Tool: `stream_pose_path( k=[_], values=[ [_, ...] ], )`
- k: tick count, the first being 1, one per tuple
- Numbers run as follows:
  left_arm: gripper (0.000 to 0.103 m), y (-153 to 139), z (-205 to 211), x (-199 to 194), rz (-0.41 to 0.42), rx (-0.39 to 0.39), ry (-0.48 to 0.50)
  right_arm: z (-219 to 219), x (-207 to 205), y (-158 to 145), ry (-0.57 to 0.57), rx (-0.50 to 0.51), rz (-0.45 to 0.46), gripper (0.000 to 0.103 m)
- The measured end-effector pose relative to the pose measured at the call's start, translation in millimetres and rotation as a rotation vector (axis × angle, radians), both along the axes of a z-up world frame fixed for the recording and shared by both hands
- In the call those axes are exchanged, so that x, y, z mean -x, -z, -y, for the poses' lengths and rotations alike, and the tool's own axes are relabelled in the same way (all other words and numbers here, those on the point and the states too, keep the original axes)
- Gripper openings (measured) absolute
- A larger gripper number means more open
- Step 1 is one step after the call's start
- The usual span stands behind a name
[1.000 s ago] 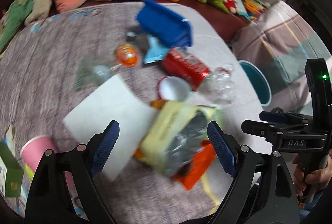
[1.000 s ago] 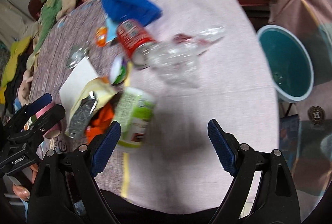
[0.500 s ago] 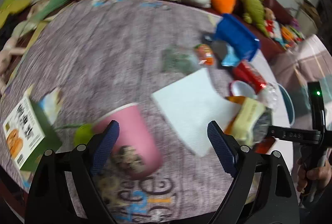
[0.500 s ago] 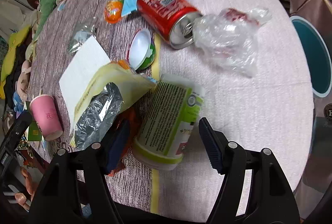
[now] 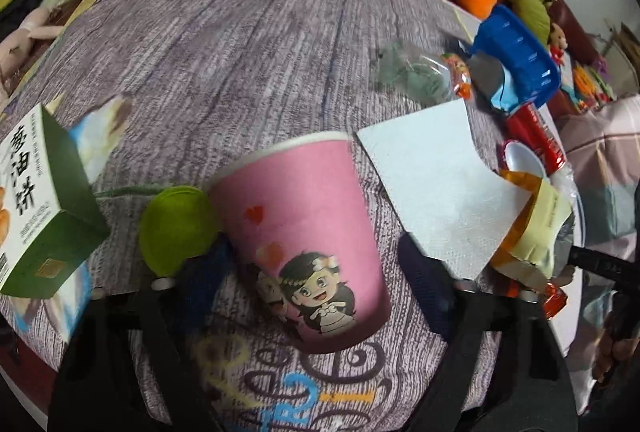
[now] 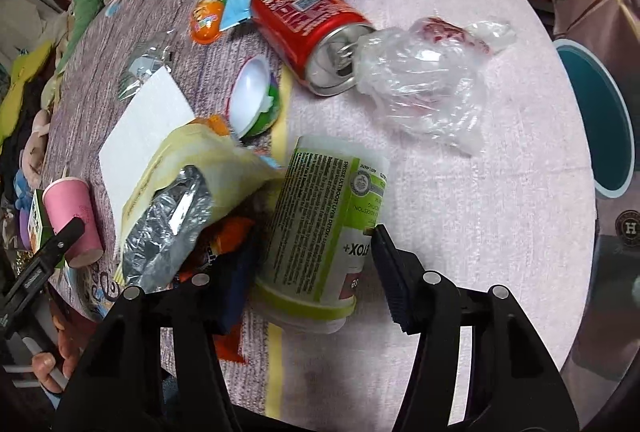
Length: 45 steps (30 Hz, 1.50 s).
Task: Collect trash
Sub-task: 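Grasp the pink paper cup with the left tool while the right tool grasps the white-green bottle, then carry the cup and bottle to the teal bin and release both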
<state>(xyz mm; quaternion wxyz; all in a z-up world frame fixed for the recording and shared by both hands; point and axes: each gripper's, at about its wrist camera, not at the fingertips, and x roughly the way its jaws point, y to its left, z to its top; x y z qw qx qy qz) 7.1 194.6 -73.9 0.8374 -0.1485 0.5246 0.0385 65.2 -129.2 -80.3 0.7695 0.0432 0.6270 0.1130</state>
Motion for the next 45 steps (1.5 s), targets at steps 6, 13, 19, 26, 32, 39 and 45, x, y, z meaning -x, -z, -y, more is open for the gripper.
stream_pose_path(
  k=[6,13,19,26,32,39,45],
  values=[
    [0.065,0.0,25.1,-10.7,0.019,-0.022,0.072,4.0,-3.6,1.7,-0.002,-0.005,-0.004,0.055],
    [0.064,-5.1,31.0,-18.1,0.037,-0.034,0.067,7.3,-6.1,11.7,-0.001,-0.039,-0.026,0.054],
    [0.064,-38.9,31.1,-18.6,0.107,-0.024,0.059,16.8,-3.9,-11.8,-0.021,-0.058,0.048,0.053],
    [0.064,-71.5,78.4,-36.0,0.170,0.008,0.175,49.7,-4.2,-34.1,0.022,-0.106,0.090,0.053],
    [0.064,-84.3,143.0,-57.6,0.189,0.017,0.293,93.8,-6.3,-48.9,0.088,-0.127,0.132,0.053],
    [0.064,-90.5,222.5,-80.4,0.191,-0.003,0.419,158.7,-11.7,-60.8,0.191,-0.143,0.173,0.053],
    [0.064,-86.0,276.9,-102.8,0.166,-0.009,0.499,214.6,-19.9,-70.9,0.273,-0.149,0.216,0.053]
  ],
)
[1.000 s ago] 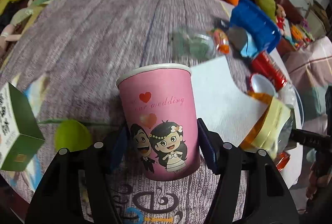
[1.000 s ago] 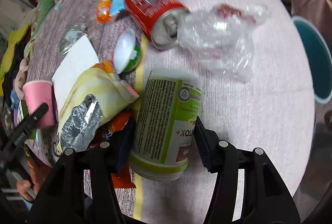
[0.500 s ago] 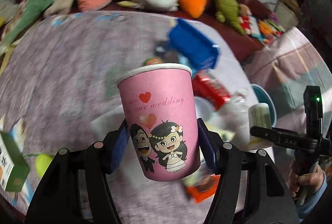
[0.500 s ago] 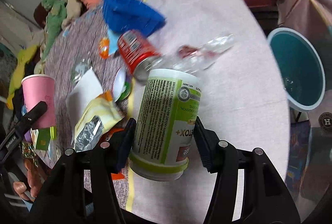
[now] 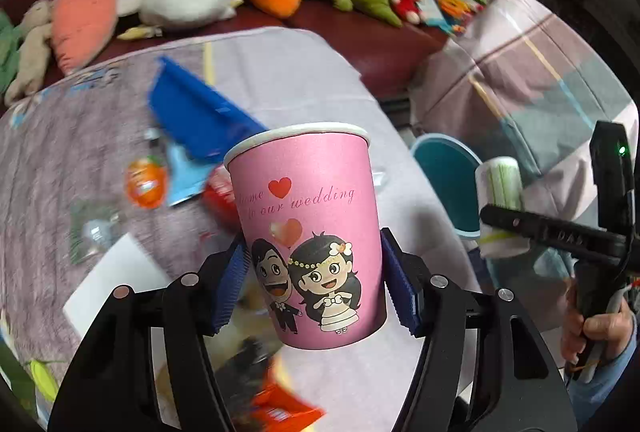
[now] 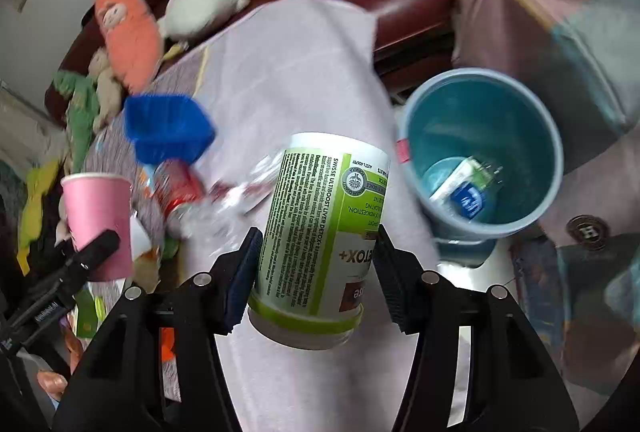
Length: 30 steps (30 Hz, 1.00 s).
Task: Collect trash
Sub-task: 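Carry the cup and bottle to the teal bin and release both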
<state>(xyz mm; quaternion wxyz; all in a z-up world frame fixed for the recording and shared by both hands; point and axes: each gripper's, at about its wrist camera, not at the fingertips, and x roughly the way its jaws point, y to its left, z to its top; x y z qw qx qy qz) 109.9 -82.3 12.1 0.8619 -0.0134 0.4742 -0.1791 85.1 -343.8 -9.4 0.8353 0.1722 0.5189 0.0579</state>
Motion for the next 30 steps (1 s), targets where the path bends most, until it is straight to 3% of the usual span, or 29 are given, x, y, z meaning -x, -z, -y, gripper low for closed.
stream_pose_path(
  k=[7,14,24,30],
  values=[
    [0.064,4.3,67.8,-21.8,-0.016,-0.017,0.105,72.3,-7.8,-10.8,0.114,0.007,0.040,0.053],
    [0.064,16.0,131.3,-41.8,-0.044,-0.048,0.191,126.6,-18.0,3.0,0.191,0.012,0.016,0.053],
    [0.064,40.7,182.8,-70.6,-0.096,-0.075,0.238,151.7,-54.4,45.0,0.199,-0.020,-0.060,0.054],
    [0.064,54.5,197.2,-79.8,-0.124,-0.093,0.246,155.7,-65.6,51.5,0.198,-0.030,-0.061,0.056]
  ],
)
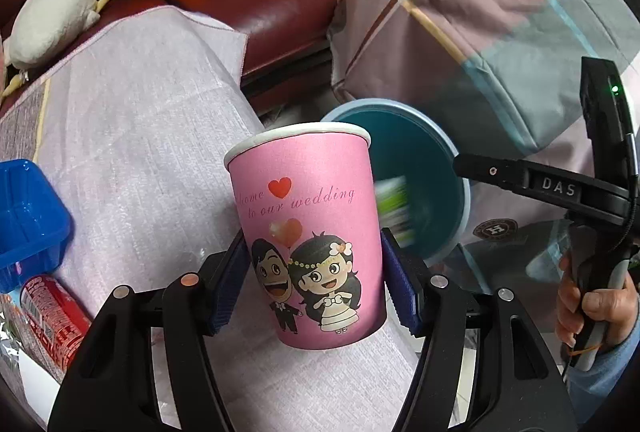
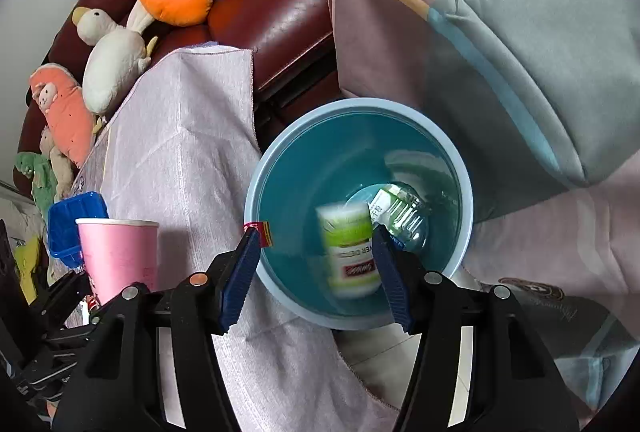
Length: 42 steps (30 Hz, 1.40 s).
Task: Collect trash
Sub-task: 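Carry the cup and bottle to the teal bin and release both, then grasp the red cola can with the left tool while the right tool grasps the plastic bag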
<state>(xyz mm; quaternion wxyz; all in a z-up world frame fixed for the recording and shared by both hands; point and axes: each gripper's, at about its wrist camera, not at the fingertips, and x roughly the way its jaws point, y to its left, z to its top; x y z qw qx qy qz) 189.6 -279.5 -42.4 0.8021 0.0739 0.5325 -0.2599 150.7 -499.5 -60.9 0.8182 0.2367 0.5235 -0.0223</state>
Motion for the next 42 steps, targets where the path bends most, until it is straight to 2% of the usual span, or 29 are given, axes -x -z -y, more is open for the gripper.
stream_pose_path(
  k=[3,14,25,27,28,29,42],
  values=[
    [0.064,4.0,4.9,-0.4,-0.006,-0.005,0.006,2.1,2.2,0.8,-0.001,0.001,0.000,0.056],
    [0.064,14.1,31.3,2.0,-0.020,-0.022,0.058,17.2,16.2,-7.3,0.040,0.056,0.014,0.072],
    [0.067,39.0,73.3,-3.4,-0.050,-0.030,0.099,35.4,23.7,-8.6,0.088,0.103,-0.004,0.073],
    [0.073,42.7,76.1,-5.5,-0.056,-0.029,0.086,36.8,24.2,-8.6,0.093,0.113,-0.008,0.073],
    [0.081,44.8,76.5,-6.5,-0.060,-0.035,0.080,37.4,24.4,-8.2,0.096,0.118,-0.012,0.073],
    [0.083,45.1,75.6,-6.9,-0.058,-0.037,0.075,38.0,24.5,-7.6,0.098,0.119,-0.015,0.073],
    [0.083,20.4,21.9,2.3,-0.034,0.001,0.012,12.1,24.7,-16.0,0.075,0.134,-0.017,0.073]
  ],
)
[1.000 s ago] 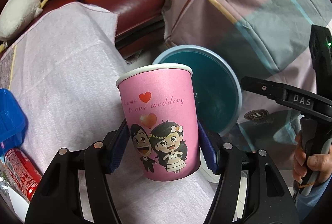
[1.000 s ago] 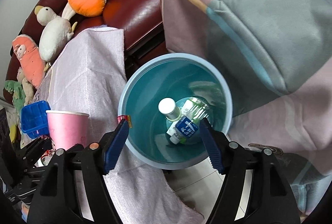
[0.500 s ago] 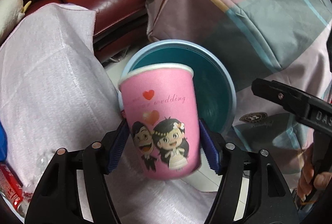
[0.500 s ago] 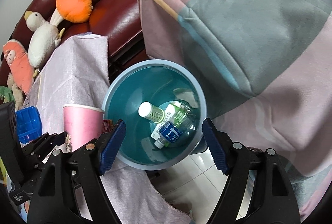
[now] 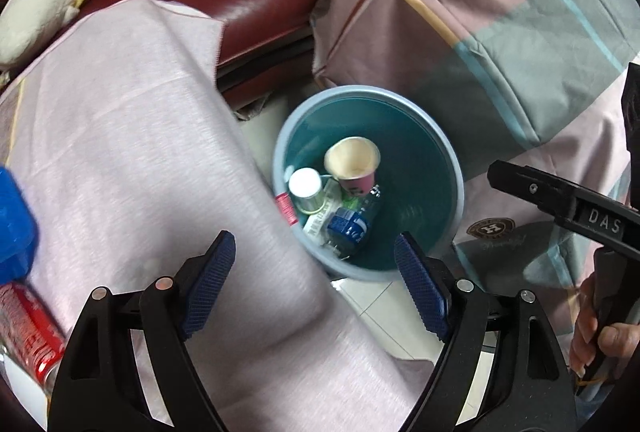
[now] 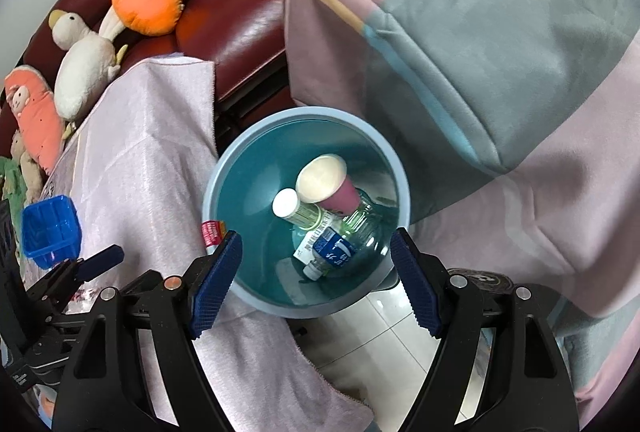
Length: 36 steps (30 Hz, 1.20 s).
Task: Collect trash
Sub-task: 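Grasp the red cola can with the left tool while the right tool grasps the plastic bag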
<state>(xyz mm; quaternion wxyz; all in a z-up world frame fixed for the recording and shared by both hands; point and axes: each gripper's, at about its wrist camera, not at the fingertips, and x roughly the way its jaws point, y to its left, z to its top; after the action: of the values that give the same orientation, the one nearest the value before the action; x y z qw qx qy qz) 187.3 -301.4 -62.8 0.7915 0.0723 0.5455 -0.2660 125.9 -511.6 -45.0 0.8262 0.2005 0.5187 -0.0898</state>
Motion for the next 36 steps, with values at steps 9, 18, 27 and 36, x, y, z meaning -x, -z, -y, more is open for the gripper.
stream_pose_path(
  k=[9,18,27,36],
  values=[
    [0.083,-26.4,-72.6,21.9,0.032,0.016,-0.073,-45.7,12.3,-18.8,-0.052,0.018,0.016,0.073],
    [0.083,-39.9,-174.1,36.7,0.050,0.043,-0.231,-121.0,13.7,-29.9,-0.162,0.032,0.014,0.074],
    [0.083,-28.3,-272.1,43.3,0.017,0.110,-0.406,-215.7,0.2,-18.6,-0.316,0.027,-0.032,0.074],
    [0.083,-8.7,-326.6,36.7,-0.034,0.161,-0.504,-284.3,-21.7,15.6,-0.410,-0.015,-0.102,0.074]
  ],
)
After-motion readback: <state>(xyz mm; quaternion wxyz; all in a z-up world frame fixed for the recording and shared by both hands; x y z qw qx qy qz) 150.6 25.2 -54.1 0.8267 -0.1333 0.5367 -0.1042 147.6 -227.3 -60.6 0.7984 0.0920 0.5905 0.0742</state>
